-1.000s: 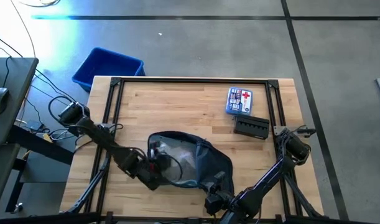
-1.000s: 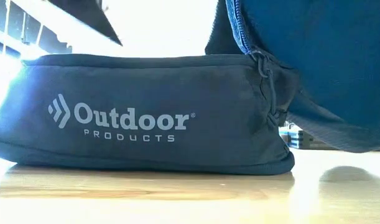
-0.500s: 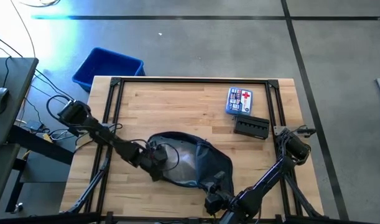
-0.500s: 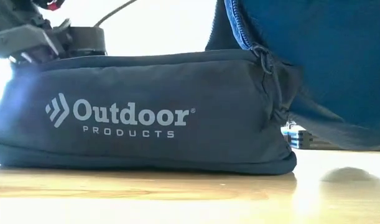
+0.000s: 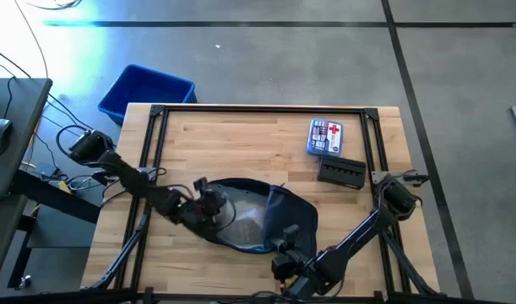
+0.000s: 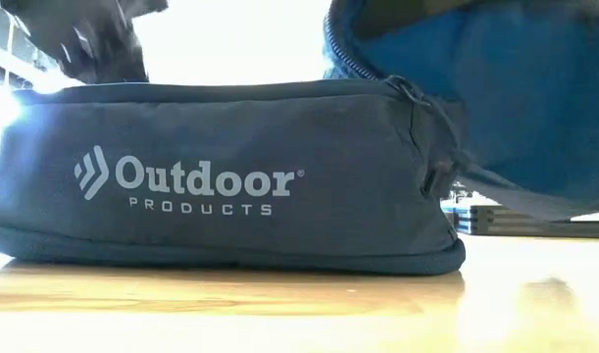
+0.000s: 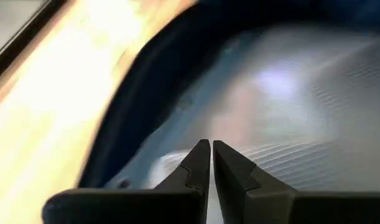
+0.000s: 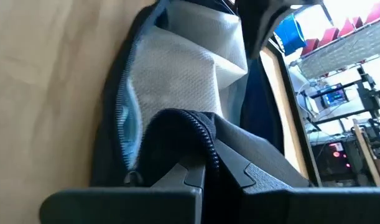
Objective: Unpack backpack
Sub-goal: Put the black medicine organizer into the black backpack
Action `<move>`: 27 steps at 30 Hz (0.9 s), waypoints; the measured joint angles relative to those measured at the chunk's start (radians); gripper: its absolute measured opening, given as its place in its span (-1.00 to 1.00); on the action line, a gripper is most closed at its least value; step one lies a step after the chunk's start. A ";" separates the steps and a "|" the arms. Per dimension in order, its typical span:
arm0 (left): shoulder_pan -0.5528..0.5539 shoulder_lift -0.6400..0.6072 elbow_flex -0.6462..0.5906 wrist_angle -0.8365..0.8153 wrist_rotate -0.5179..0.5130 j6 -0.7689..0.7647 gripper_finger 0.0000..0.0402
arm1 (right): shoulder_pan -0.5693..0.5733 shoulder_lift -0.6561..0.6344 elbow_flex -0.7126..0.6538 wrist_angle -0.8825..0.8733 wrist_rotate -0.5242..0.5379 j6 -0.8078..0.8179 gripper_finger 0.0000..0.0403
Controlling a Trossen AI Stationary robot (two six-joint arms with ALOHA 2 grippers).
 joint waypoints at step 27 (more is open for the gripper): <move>-0.069 0.010 -0.061 0.094 0.145 -0.178 -1.00 | -0.654 0.002 0.112 -0.037 -0.240 -0.420 -0.90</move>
